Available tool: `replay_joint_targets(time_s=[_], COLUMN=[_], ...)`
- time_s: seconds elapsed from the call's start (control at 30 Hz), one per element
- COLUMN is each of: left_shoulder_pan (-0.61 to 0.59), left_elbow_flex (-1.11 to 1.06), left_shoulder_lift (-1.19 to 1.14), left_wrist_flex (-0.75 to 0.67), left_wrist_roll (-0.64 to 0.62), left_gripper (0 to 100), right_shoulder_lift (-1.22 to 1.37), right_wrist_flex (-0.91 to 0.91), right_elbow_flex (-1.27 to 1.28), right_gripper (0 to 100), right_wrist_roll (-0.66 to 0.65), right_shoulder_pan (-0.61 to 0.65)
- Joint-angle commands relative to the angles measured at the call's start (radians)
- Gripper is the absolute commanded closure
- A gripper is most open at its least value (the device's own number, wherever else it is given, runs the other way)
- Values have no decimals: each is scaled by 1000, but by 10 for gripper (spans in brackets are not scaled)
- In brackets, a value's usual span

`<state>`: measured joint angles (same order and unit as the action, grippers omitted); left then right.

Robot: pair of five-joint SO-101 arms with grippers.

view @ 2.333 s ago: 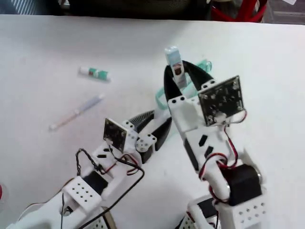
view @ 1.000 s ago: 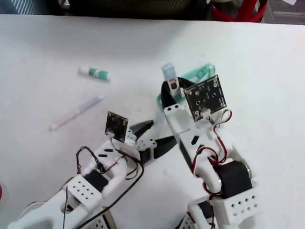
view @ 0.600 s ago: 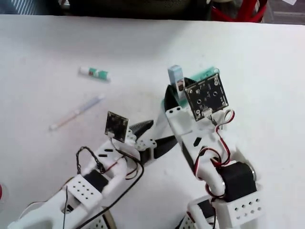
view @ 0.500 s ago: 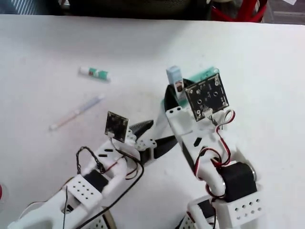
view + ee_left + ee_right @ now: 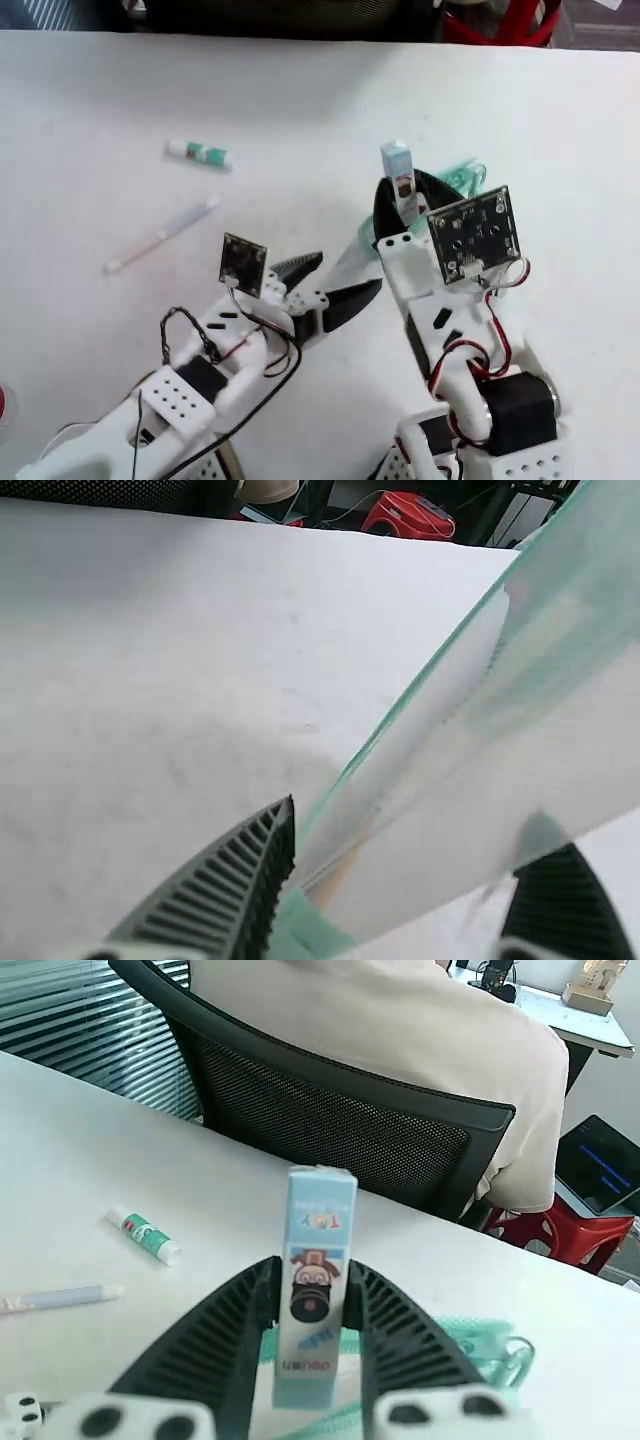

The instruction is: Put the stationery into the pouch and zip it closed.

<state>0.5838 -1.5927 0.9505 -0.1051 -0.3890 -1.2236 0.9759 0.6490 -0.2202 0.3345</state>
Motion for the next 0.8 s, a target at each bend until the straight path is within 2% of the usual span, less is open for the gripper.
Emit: replay_joint_targets(time_s=[0.0,0.27,0.43,0.6,0.77], left_shoulder_pan=[-8,-7,15,21,19], left_elbow_flex=[55,55,52,54,55], left_shoulder_lift=[7,7,7,7,7], left_wrist_flex=[3,3,8,8,5], left_wrist_roll=[-12,-15,-14,-12,-15], left_gripper=[661,661,661,661,661], right_shoulder_lift=[-10,-10,-10,-19,-30], right_wrist_flex=[-68,-314,-394,-386,-285], right_elbow_flex=[35,196,235,272,250], right_gripper=[980,980,981,981,972], right_wrist_roll=[-5,6,132,114,100], right_shoulder_pan=[-10,-10,-12,-16,-12])
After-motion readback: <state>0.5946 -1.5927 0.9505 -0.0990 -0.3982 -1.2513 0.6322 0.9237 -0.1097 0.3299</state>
